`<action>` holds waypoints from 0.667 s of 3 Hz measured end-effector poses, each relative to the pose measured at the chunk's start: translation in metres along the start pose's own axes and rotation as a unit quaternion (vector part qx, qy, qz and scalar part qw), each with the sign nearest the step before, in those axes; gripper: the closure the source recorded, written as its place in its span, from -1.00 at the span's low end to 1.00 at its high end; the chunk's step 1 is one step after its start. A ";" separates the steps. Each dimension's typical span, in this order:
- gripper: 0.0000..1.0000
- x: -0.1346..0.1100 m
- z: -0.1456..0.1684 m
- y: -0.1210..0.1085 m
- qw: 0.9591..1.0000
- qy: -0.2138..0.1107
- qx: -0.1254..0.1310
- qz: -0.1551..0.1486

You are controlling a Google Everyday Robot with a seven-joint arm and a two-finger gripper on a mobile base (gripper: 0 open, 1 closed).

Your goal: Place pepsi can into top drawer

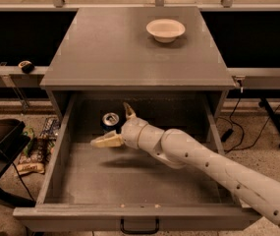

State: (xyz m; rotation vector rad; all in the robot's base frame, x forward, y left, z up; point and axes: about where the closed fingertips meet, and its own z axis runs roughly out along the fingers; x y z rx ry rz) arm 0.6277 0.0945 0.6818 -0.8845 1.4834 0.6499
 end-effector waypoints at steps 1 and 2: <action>-1.00 -0.011 -0.026 0.005 1.000 0.013 -0.010 -0.008; -1.00 -0.021 -0.069 0.009 0.998 0.050 -0.029 -0.019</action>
Offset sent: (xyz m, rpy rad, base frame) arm -0.1074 -0.0973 0.0732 -0.2824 0.0491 0.1783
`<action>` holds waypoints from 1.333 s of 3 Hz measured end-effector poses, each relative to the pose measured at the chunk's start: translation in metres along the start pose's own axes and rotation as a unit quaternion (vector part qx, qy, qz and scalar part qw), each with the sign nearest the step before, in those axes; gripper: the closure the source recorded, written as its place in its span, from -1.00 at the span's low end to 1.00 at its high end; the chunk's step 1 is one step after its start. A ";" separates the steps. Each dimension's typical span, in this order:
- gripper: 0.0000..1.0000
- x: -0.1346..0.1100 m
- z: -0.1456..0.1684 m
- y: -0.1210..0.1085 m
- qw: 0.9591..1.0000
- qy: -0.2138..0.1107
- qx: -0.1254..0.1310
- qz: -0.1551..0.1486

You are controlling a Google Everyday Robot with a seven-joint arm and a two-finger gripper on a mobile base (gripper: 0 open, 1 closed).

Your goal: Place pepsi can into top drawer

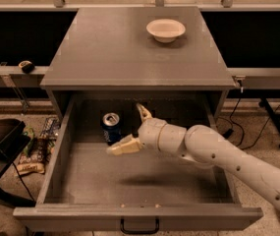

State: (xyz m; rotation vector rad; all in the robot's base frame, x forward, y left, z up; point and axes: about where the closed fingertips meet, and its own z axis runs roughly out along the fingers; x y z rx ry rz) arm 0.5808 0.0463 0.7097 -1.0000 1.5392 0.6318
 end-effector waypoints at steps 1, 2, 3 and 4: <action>-1.00 -0.033 -0.049 -0.006 0.998 0.051 -0.021 -0.022; -1.00 -0.083 -0.095 -0.021 0.993 0.104 -0.026 -0.043; -1.00 -0.139 -0.133 -0.038 0.984 0.165 -0.022 -0.061; -1.00 -0.173 -0.163 -0.045 0.955 0.288 -0.018 -0.069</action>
Offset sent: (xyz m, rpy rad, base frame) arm -0.0924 -0.1067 0.1850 -0.4361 0.1486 0.2078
